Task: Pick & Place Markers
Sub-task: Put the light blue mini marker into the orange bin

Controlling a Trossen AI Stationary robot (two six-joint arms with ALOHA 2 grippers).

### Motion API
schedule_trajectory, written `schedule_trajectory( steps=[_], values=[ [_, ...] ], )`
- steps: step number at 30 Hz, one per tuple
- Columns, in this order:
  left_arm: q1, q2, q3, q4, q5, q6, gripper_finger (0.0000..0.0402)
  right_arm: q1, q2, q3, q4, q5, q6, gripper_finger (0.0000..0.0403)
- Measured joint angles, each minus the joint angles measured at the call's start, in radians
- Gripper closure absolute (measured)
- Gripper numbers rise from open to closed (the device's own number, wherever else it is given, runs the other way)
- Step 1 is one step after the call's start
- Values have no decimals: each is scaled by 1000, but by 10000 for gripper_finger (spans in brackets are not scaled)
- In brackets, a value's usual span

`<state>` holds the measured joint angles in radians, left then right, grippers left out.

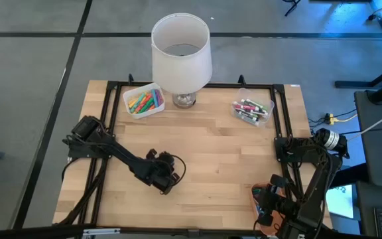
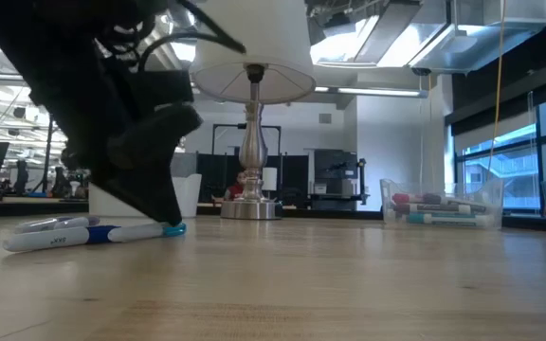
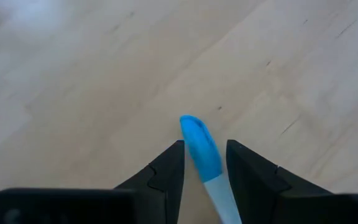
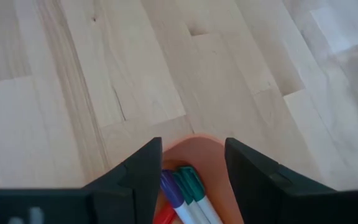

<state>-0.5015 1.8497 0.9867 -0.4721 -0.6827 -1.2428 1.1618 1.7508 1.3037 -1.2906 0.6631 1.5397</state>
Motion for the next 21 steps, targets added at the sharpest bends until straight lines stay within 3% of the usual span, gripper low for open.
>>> schedule_trajectory(
  steps=[9,11,16,21],
  values=[
    [10,62,4,7,5,-2,264,0,0,0,10,17,-20,230],
    [10,64,3,22,5,56,276,0,0,0,10,81,-31,230],
    [2,72,-2,111,-75,105,336,-55,0,0,44,367,-50,230],
    [6,75,-2,298,-115,213,368,-151,0,-7,185,451,-155,230]
  ],
)
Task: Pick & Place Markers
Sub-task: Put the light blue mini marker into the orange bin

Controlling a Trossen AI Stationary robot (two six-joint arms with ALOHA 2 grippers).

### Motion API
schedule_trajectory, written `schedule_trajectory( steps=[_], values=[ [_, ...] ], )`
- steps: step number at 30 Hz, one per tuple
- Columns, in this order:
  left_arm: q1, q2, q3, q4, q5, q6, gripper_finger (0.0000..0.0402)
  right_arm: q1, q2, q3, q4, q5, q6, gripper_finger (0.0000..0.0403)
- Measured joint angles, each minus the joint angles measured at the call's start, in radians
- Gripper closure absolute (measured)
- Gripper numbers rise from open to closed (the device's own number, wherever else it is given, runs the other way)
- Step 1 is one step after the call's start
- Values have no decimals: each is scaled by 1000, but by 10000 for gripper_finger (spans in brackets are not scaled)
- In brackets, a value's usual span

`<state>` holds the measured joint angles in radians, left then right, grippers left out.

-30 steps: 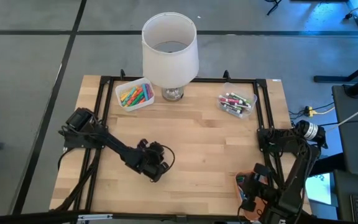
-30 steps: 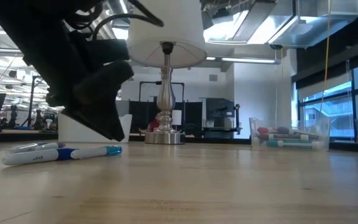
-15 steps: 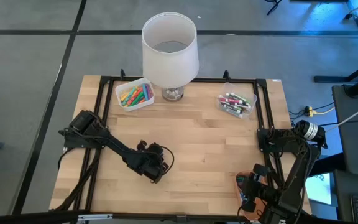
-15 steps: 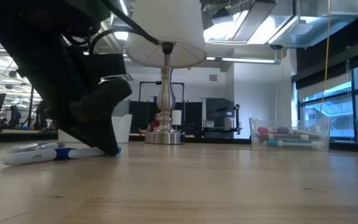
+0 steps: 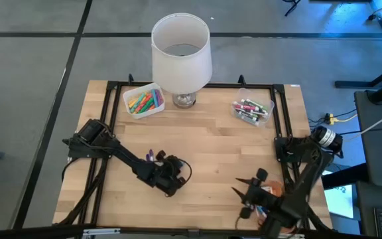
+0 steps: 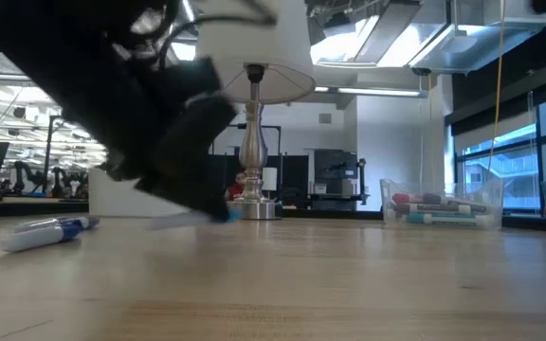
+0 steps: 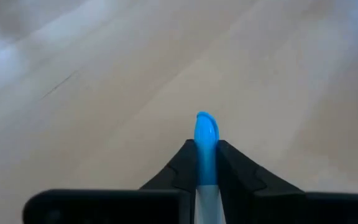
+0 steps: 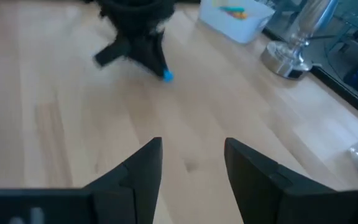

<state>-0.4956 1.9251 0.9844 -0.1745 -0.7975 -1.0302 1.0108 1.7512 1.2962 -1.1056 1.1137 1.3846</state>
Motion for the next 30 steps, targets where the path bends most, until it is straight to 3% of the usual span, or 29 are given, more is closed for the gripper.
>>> schedule_trajectory(
  steps=[8,16,20,25,30],
  values=[
    [0,-2,0,458,-18,297,347,-135,1,-171,364,-36,-167,230],
    [-27,-2,1,757,97,566,358,-176,1,-269,674,43,-262,230],
    [-36,-3,2,839,177,663,351,-176,1,-271,860,26,-484,230],
    [-50,-4,2,869,287,727,352,-191,1,-271,1068,-155,-841,230],
    [-55,-4,2,872,355,730,355,-199,1,-270,1122,-164,-1069,230]
  ],
)
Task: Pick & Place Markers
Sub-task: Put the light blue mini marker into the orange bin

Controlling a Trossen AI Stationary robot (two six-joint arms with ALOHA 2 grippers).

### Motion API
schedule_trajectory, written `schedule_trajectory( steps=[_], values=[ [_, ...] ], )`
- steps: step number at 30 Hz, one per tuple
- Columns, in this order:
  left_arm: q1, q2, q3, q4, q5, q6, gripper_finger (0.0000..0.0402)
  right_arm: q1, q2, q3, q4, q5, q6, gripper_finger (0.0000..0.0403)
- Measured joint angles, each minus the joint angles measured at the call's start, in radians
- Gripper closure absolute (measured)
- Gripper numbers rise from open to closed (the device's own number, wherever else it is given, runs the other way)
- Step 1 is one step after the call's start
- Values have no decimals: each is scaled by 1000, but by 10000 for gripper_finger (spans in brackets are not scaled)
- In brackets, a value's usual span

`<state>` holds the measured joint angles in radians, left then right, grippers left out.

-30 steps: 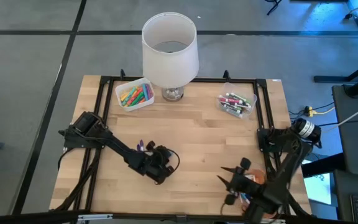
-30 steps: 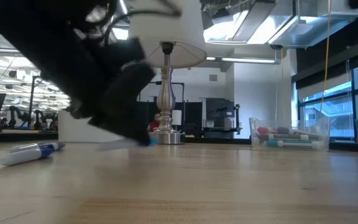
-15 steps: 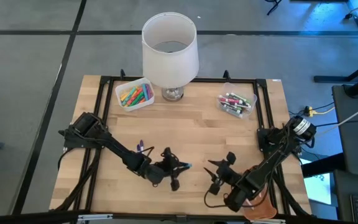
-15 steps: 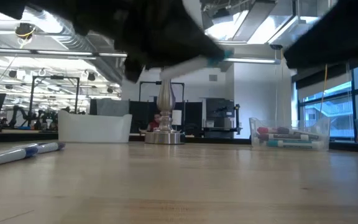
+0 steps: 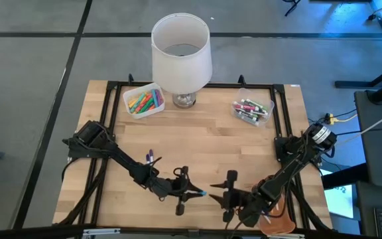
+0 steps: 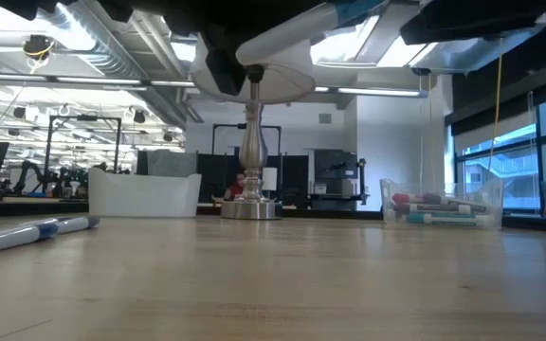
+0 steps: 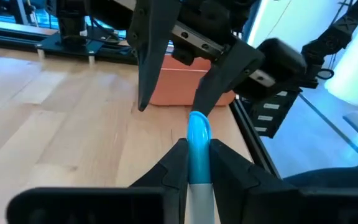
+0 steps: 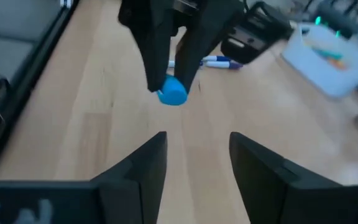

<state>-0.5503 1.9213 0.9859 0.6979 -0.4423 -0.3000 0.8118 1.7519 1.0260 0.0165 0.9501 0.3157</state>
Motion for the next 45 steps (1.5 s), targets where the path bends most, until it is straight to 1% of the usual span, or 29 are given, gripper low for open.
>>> schedule_trajectory(
  steps=[4,9,12,14,17,21,24,27,31,35,37,39,43,45],
  values=[
    [0,0,0,0,0,0,352,0,0,0,7,0,-144,230],
    [1,0,0,0,0,0,353,-1,0,0,58,-13,-331,230],
    [1,0,0,0,0,0,353,-13,0,0,100,-67,-417,230],
    [1,0,0,-1,0,0,351,-27,0,0,117,-128,-446,230],
    [0,0,0,-5,1,0,351,-50,0,0,126,-196,-454,230],
    [1,-1,1,-5,-1,0,353,-65,0,0,123,-203,-447,232],
    [1,-1,1,-19,0,0,352,-67,0,0,135,-216,-460,243],
    [1,-1,1,-23,1,0,351,-70,0,0,159,-224,-475,264],
    [1,-1,1,-24,0,0,352,-81,0,0,174,-234,-485,302],
    [1,-1,1,-34,1,0,351,-106,0,0,173,-275,-471,337],
    [0,-1,0,-36,1,0,351,-116,-1,0,173,-298,-467,346],
    [0,-1,0,-38,1,0,351,-120,-2,0,173,-304,-466,345],
    [0,0,0,-43,0,-1,351,-120,-2,0,173,-301,-466,322],
    [1,0,0,-43,-1,-1,350,-119,-2,0,172,-299,-460,321]
  ],
)
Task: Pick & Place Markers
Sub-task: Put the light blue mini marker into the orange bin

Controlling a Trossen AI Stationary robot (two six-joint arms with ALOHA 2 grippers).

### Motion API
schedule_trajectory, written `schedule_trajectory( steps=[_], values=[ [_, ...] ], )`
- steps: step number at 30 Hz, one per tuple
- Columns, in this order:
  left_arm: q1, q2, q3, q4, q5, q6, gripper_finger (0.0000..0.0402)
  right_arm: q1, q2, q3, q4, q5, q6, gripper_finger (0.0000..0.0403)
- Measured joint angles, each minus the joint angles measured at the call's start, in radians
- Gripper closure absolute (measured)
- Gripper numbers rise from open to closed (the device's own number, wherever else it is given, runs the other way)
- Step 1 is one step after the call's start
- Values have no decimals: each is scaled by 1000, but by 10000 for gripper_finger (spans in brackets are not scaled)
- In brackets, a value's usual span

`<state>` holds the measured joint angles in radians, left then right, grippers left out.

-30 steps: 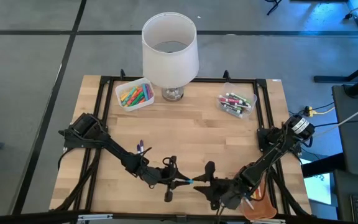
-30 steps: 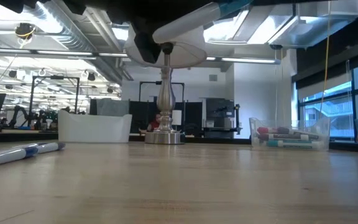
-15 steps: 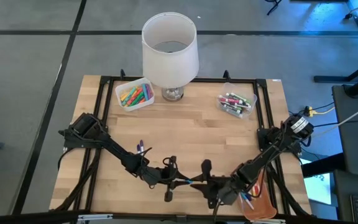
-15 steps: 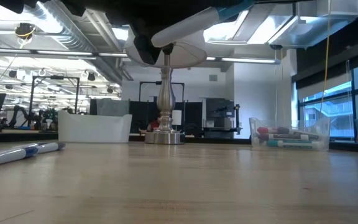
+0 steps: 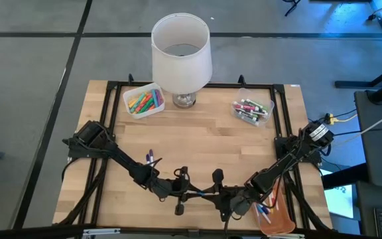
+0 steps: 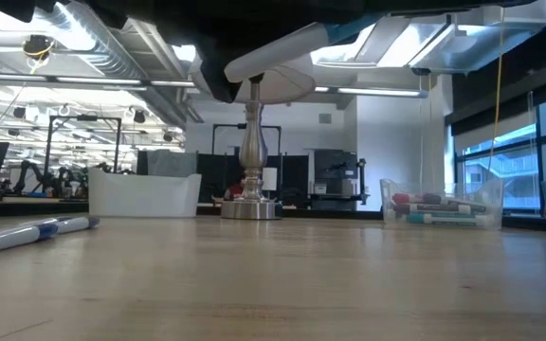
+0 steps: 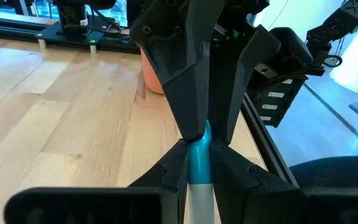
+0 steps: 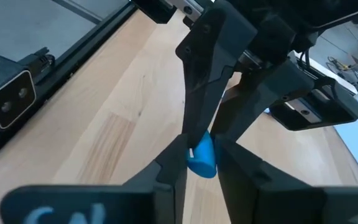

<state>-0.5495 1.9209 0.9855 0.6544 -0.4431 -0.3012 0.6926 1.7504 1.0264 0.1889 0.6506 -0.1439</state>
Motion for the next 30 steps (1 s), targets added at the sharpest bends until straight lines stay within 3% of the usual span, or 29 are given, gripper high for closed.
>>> schedule_trajectory(
  steps=[8,21,30],
  values=[
    [-6,0,0,-5,-1,1,353,1,0,1,6,0,7,353],
    [-5,0,1,2,-3,0,351,0,0,1,-12,4,7,287],
    [-5,0,1,0,-3,0,352,0,0,1,-29,3,7,281]
  ],
)
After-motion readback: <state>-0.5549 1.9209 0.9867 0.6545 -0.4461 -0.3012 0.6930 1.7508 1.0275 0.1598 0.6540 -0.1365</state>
